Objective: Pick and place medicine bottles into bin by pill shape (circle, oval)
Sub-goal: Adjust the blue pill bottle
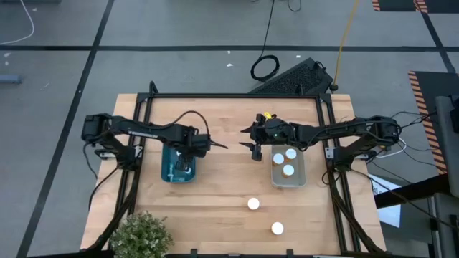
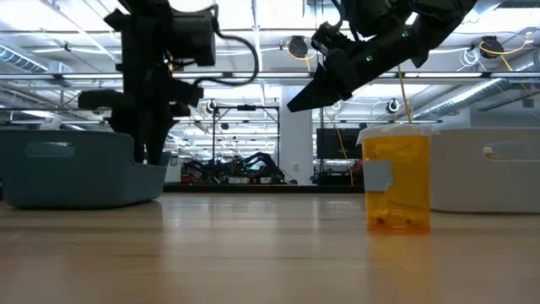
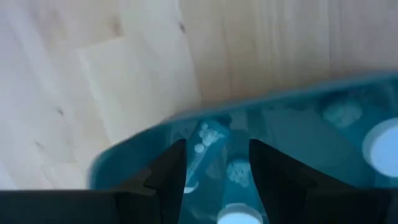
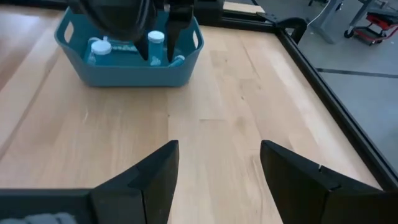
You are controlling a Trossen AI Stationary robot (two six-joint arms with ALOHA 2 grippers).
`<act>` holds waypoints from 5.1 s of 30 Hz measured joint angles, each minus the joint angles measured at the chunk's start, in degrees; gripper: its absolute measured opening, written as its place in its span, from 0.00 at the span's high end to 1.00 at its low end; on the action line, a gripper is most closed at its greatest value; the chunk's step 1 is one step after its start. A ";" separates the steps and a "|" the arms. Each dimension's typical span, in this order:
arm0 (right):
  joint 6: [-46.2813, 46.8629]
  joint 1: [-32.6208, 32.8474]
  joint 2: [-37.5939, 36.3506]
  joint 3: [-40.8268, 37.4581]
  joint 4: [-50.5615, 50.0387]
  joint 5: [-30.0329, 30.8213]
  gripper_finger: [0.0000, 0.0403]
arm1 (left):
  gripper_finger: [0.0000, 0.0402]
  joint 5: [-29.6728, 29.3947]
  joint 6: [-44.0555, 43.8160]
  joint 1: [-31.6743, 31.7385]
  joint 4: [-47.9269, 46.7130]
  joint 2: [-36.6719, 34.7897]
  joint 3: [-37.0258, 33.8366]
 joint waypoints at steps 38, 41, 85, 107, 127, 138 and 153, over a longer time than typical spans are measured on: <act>-1.58 -0.02 -0.02 -0.03 0.12 -0.09 0.46 | 0.56 -1.87 9.75 0.24 0.49 2.43 -1.01; -1.76 -0.02 -0.02 -0.03 0.12 -0.09 0.46 | 0.56 -1.88 9.74 0.26 1.06 2.45 -2.62; -2.62 -0.02 -0.04 -0.03 0.09 -0.09 0.46 | 0.72 -3.48 7.54 -0.07 5.97 6.19 -4.42; -2.62 -0.02 -0.04 -0.03 0.12 -0.09 0.46 | 0.72 -6.45 2.72 -0.15 -1.84 6.17 1.18; -2.62 -0.02 -0.04 -0.44 0.47 -0.09 0.46 | 0.72 -8.52 -9.95 -5.36 -20.45 5.62 19.20; 0.65 0.00 -0.04 -2.13 8.74 -5.54 0.46 | 0.72 -9.92 -16.95 -8.55 -19.11 -2.09 24.30; 2.12 5.97 -0.04 -2.15 20.24 -5.97 0.46 | 0.72 -13.49 -11.13 -13.79 12.98 -9.46 23.67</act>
